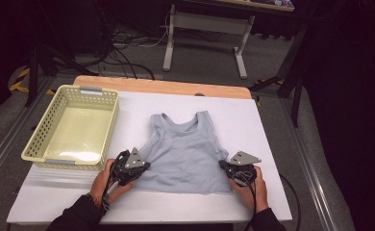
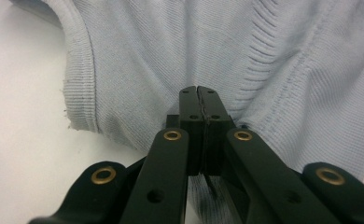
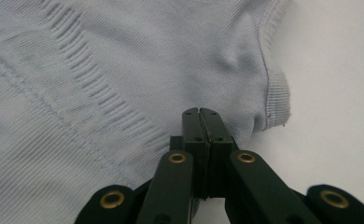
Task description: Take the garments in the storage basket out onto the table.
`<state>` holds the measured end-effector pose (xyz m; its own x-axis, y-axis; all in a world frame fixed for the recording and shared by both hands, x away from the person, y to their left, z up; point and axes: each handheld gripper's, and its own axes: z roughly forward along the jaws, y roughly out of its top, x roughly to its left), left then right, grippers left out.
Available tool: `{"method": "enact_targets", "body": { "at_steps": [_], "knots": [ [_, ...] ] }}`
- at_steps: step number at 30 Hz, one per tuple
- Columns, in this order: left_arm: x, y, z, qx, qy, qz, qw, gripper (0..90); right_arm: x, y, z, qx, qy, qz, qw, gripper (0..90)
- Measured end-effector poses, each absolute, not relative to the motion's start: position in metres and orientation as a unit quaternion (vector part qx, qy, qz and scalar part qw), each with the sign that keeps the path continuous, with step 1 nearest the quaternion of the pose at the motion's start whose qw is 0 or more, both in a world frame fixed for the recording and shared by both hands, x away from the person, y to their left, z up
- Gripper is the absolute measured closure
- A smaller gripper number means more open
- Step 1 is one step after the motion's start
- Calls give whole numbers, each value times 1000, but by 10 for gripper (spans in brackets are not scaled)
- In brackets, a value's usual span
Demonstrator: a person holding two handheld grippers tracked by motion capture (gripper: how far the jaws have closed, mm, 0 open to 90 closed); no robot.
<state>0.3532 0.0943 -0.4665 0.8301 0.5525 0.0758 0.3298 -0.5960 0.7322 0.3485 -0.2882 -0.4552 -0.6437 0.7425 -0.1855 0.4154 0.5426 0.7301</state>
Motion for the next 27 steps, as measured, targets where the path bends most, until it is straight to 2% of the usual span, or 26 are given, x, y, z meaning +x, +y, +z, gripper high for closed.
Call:
{"method": "enact_targets", "body": {
  "at_steps": [27],
  "knots": [
    [351,93,-467,881,246,159,370,894,350,-288,-456,349,843,332,240,900]
  ]
}}
